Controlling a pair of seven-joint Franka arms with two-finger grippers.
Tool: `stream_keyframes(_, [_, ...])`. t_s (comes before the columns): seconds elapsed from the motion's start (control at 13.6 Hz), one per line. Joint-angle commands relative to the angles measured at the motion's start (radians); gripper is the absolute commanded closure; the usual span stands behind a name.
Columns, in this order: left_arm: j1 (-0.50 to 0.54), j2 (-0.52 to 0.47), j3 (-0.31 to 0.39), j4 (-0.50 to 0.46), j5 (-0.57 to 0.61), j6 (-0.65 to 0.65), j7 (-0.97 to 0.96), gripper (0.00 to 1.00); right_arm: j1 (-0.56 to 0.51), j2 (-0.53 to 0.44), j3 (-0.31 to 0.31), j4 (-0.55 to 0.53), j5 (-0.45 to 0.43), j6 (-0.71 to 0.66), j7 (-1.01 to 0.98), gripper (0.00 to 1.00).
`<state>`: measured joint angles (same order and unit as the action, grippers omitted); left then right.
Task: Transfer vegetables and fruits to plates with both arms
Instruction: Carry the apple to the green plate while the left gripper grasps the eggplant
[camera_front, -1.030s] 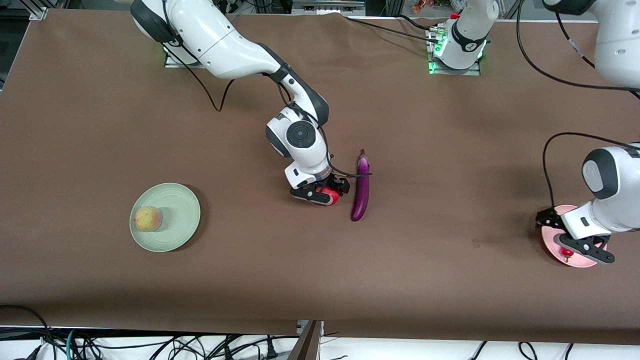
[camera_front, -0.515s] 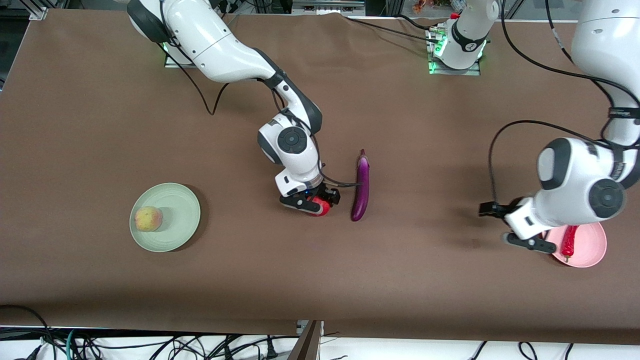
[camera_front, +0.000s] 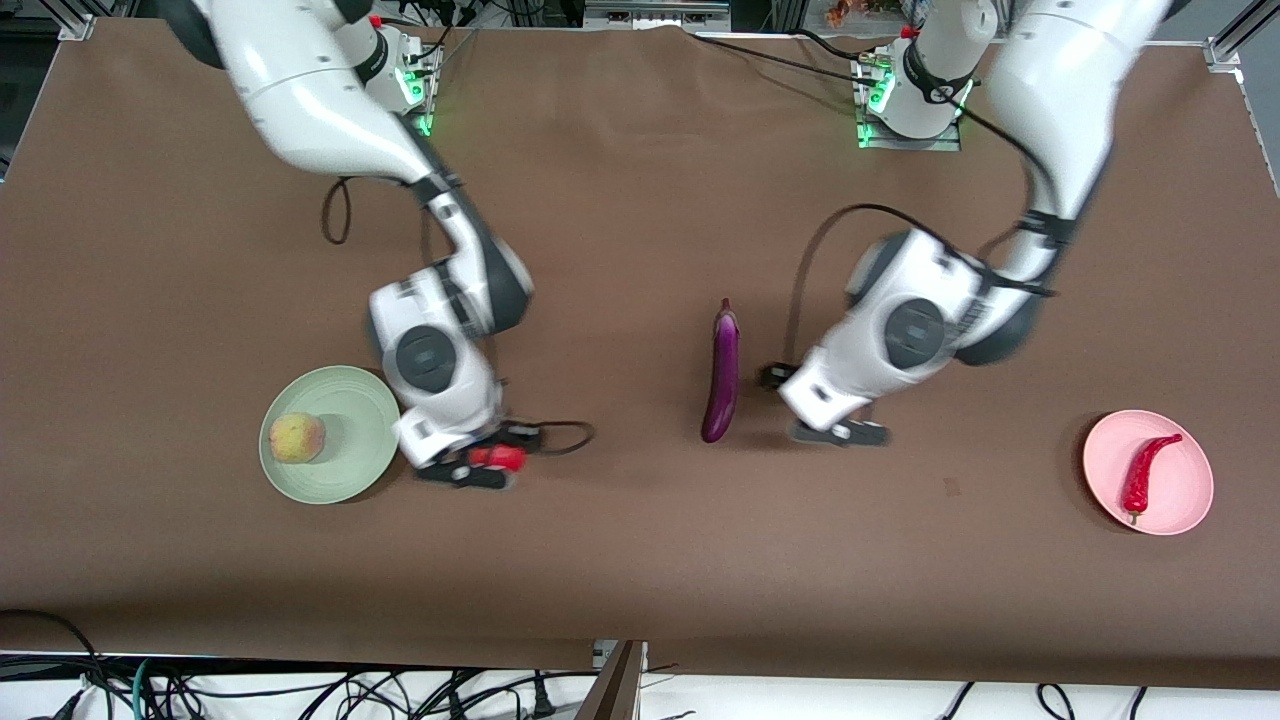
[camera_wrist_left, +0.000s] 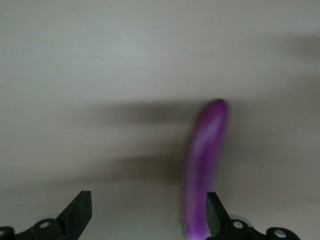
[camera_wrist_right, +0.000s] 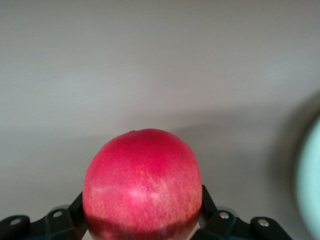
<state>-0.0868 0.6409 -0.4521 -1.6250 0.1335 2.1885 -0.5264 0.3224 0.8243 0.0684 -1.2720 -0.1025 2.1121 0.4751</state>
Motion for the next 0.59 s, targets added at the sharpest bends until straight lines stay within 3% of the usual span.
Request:
stream_keyframes(0.0, [-0.059,0.040,0.022,-0.074,0.050,0.185,-0.107,0.00,-0.086,-0.034,0.016,-0.027,-0.005,-0.095,-0.183,0.85])
stream_keyframes(0.29, [-0.128,0.095,0.032,-0.078,0.312,0.218,-0.355,0.00,-0.215,-0.033,0.014,-0.072,-0.005,-0.155,-0.381,0.85])
stream_keyframes(0.37, [-0.140,0.103,0.035,-0.078,0.343,0.218,-0.377,0.08,-0.238,-0.033,0.014,-0.090,-0.005,-0.155,-0.409,0.85])
stream_keyframes(0.52, [-0.133,0.114,0.033,-0.078,0.370,0.217,-0.392,0.67,-0.282,-0.028,0.014,-0.115,-0.005,-0.147,-0.452,0.85])
